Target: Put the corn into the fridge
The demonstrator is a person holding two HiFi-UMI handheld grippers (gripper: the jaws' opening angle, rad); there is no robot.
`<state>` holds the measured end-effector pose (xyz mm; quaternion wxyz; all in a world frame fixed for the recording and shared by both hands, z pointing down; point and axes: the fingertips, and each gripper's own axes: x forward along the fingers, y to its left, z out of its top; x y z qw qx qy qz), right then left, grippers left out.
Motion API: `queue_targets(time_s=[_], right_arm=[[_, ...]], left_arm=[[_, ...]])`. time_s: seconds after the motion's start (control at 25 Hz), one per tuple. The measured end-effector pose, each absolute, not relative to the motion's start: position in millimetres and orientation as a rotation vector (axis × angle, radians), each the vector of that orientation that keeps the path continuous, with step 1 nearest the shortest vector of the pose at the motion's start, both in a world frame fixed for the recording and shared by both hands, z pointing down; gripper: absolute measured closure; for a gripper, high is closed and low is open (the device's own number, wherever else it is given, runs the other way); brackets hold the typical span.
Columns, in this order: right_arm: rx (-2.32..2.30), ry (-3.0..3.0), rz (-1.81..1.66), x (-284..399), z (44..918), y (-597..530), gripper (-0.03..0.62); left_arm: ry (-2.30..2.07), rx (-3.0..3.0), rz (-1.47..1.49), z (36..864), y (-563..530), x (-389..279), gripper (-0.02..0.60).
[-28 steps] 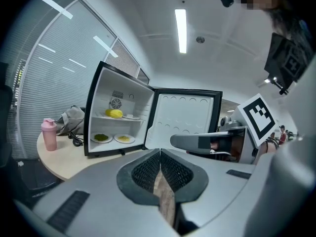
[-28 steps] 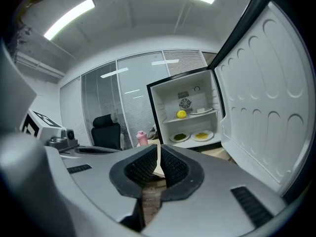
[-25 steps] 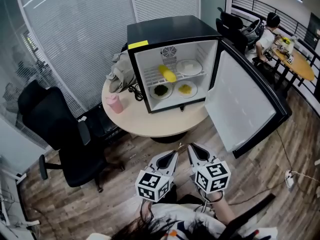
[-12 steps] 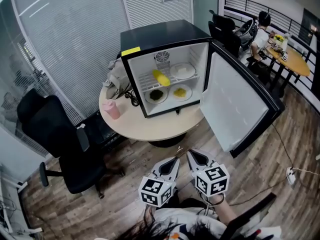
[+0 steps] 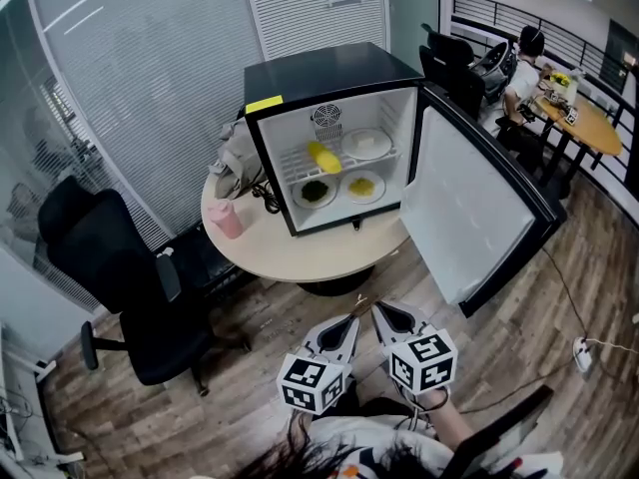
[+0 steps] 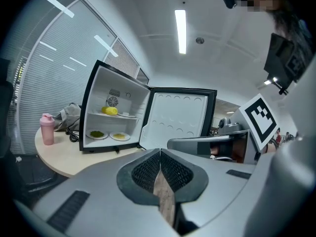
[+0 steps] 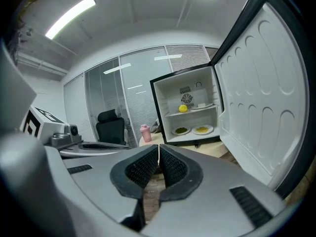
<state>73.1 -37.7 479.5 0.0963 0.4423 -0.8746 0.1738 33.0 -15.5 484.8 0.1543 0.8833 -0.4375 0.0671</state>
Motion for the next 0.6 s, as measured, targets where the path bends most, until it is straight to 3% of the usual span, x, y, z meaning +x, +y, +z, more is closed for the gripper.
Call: queue_targets(time_s=[0.6], right_arm=[[1.339,-2.585,0.531,90.2,484.9,-47.9,0.571]], left_arm=[[-1.260,2.537,0.205,486.8,-24.6,41.1,0.569]])
